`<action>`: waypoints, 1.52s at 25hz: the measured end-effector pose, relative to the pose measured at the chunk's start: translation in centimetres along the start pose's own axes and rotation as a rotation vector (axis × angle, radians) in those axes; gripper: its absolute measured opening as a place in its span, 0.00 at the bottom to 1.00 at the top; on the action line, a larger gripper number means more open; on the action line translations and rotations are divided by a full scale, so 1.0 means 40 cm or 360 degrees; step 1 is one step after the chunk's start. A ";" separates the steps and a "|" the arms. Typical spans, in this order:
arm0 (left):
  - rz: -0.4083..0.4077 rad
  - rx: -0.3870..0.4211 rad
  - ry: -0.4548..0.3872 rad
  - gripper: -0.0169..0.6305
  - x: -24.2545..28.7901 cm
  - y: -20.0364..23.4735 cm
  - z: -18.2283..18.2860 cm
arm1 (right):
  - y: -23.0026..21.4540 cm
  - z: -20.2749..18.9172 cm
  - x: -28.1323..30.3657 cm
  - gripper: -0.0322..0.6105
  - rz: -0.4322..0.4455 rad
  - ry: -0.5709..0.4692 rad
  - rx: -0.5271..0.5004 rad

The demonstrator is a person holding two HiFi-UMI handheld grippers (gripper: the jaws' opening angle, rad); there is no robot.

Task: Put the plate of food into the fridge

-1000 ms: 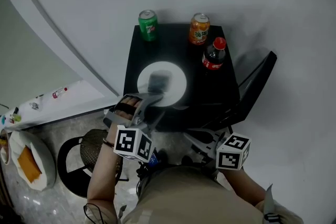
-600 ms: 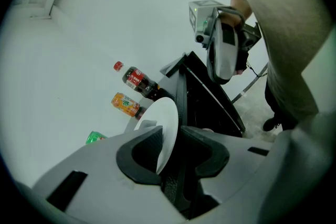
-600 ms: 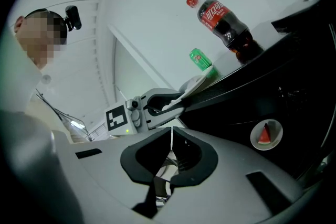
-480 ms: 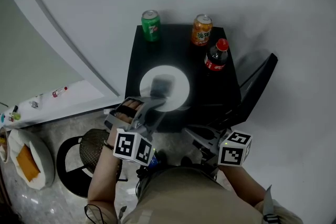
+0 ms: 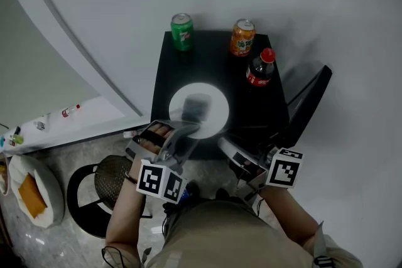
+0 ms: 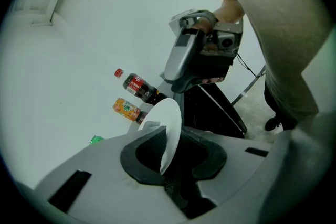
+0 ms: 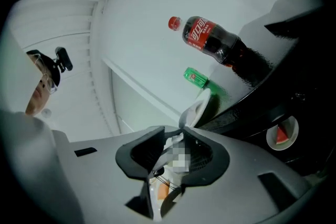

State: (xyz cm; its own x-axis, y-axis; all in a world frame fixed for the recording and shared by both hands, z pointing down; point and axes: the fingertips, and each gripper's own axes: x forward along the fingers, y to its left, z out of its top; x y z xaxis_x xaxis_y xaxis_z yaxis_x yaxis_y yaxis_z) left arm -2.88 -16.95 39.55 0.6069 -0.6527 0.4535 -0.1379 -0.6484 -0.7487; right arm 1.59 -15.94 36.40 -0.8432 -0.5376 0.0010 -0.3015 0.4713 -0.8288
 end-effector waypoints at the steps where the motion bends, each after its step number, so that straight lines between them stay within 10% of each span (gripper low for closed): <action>1: -0.0002 0.0002 -0.0005 0.13 -0.002 -0.003 0.002 | 0.002 0.003 0.005 0.21 0.0010 -0.0011 0.0026; 38: -0.0055 0.0097 -0.0210 0.13 -0.059 -0.057 0.043 | -0.050 -0.057 0.053 0.18 -0.0011 -0.0125 0.0534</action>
State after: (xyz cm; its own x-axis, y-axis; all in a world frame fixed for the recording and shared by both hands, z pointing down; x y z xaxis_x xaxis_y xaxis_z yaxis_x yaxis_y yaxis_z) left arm -2.65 -13.25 39.34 0.7086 -0.5707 0.4149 -0.0698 -0.6418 -0.7637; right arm -0.60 -16.43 39.31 -0.8008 -0.5983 -0.0250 -0.1330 0.2184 -0.9668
